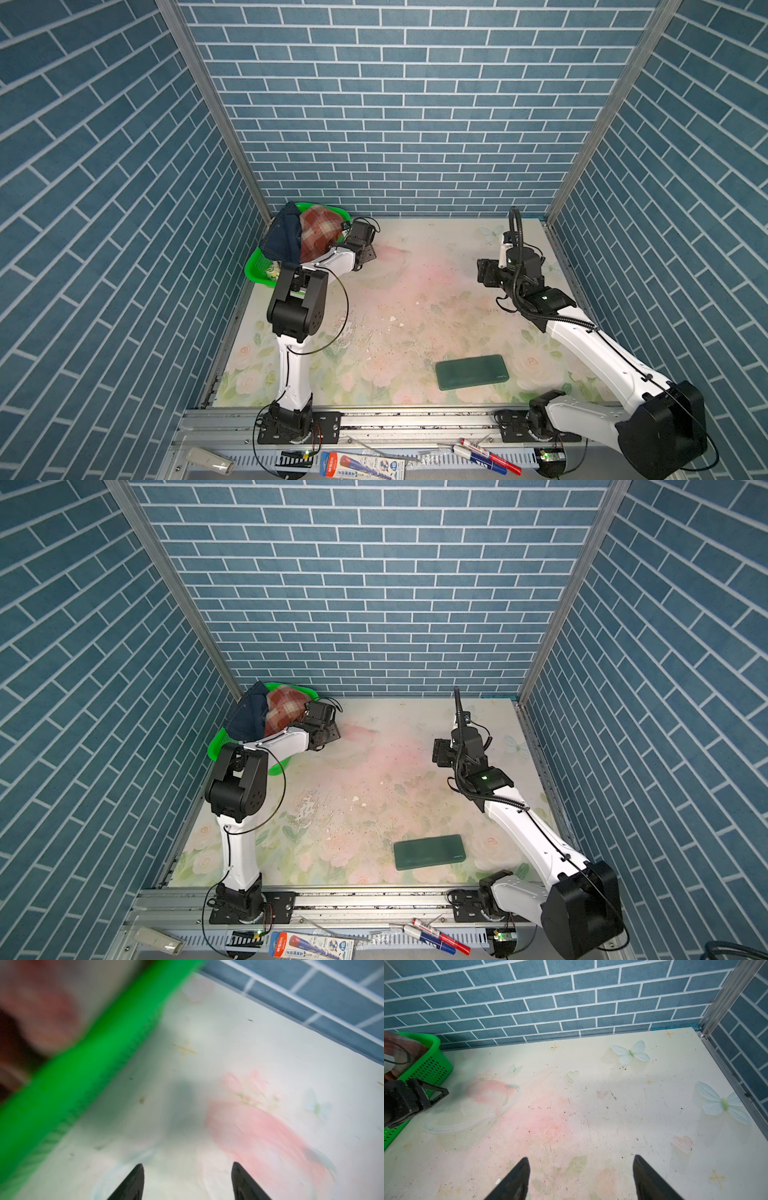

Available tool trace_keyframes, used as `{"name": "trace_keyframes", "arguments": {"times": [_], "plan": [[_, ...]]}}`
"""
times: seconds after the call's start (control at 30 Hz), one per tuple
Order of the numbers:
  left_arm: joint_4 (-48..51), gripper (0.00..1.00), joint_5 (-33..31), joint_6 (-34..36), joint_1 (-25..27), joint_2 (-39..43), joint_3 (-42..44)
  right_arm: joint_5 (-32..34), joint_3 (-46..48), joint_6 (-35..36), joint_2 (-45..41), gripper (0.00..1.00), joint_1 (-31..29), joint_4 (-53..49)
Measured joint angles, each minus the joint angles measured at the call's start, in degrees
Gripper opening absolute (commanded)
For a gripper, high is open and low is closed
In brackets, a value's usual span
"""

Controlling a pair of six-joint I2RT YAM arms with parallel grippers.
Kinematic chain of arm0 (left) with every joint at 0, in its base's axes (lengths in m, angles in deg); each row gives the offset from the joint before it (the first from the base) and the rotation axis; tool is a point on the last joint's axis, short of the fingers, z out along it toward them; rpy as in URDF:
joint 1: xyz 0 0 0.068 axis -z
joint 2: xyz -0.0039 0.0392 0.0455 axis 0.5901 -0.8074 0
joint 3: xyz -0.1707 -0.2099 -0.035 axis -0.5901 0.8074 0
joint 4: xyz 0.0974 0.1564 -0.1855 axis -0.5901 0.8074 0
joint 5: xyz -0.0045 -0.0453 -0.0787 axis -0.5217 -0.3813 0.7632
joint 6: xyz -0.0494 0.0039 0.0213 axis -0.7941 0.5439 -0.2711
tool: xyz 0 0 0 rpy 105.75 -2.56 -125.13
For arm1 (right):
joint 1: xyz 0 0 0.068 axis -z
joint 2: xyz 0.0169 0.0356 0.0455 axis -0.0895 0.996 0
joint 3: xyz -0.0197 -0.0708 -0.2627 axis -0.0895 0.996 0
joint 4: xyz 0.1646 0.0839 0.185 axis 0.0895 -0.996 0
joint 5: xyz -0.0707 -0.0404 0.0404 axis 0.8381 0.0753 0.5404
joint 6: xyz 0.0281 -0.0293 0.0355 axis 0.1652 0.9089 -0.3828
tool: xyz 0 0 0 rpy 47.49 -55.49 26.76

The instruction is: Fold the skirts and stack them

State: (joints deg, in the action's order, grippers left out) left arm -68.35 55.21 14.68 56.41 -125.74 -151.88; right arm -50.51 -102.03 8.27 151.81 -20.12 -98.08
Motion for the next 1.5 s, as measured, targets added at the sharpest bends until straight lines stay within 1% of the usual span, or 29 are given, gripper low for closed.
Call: {"name": "trace_keyframes", "arguments": {"times": [0.17, 0.23, 0.33, 0.4, 0.5, 0.6, 0.7, 0.9, 1.0, 1.03, 1.07, 1.1, 1.13, 1.17, 1.23, 1.33, 1.43, 1.5], "plan": [[-1.5, 0.69, 4.0, 2.7, 7.8, 6.9, 7.6, 0.5, 0.0, 0.0, 0.8, 0.77, 0.0, 0.0], [-1.0, 0.70, 3.5, 4.2, 8.9, 10.9, 9.9, 0.5, 0.0, 0.0, 0.8, 0.77, 0.0, 0.0], [0.6, 0.71, -0.5, 7.3, 8.1, 17.2, 10.7, 0.5, 0.2, 0.0, 0.8, 0.77, 0.0, 0.7], [1.6, 0.71, -4.7, 9.9, 6.9, 20.9, 9.9, 0.4, 0.5, -0.1, 0.8, 0.77, -0.1, 1.1], [2.5, 0.71, -10.7, 12.9, 5.2, 23.1, 8.3, 0.2, 0.6, 0.0, 0.8, 0.77, -0.6, 1.6], [3.2, 0.72, -16.2, 15.4, 3.4, 22.9, 7.8, 0.0, 0.6, 0.0, 0.8, 0.77, -1.6, 2.5], [4.9, 0.72, -19.7, 17.4, 1.2, 20.8, 6.6, -0.3, 0.6, 0.0, 0.8, 0.77, -2.9, 3.1], [7.3, 0.72, -22.0, 19.1, -3.9, 13.7, 1.6, -0.6, 0.6, 0.0, 3.2, 0.77, -6.3, 4.1], [9.0, 0.69, -22.4, 19.8, -6.4, 10.5, -1.6, -0.6, 0.5, 0.0, 5.0, 0.77, -8.2, 4.1], [9.3, 0.62, -22.4, 20.2, -7.0, 9.3, -3.1, -0.5, 0.4, 0.1, 5.5, 0.77, -8.7, 4.1], [9.6, 0.49, -22.4, 20.6, -7.6, 7.8, -4.8, -0.5, 0.3, 0.1, 5.9, 0.77, -9.0, 4.1], [9.7, 0.26, -22.3, 21.0, -8.2, 6.4, -6.5, -0.4, 0.2, 0.3, 6.2, 0.76, -9.5, 4.1], [9.8, 0.12, -21.9, 21.4, -8.6, 5.2, -7.8, -0.4, 0.1, 0.5, 6.3, 0.76, -9.7, 4.1], [10.0, 0.00, -21.6, 21.8, -9.0, 4.0, -9.1, -0.3, -0.1, 0.6, 6.3, 0.76, -9.9, 4.1], [10.6, 0.00, -21.0, 22.8, -9.5, 2.6, -11.0, -0.1, -0.6, 1.0, 6.3, 0.75, -10.1, 4.0], [11.8, 0.00, -19.8, 23.3, -9.6, 3.0, -12.5, 0.6, -1.0, 1.1, 5.9, 0.74, -10.1, 4.1], [12.4, 0.00, -17.6, 23.3, -9.6, 6.4, -12.2, 1.4, -1.0, 1.1, 5.3, 0.74, -10.1, 4.0], [12.3, 0.00, -15.8, 23.1, -9.6, 11.3, -10.4, 1.8, -1.0, 1.1, 4.8, 0.74, -10.1, 4.0]]}}
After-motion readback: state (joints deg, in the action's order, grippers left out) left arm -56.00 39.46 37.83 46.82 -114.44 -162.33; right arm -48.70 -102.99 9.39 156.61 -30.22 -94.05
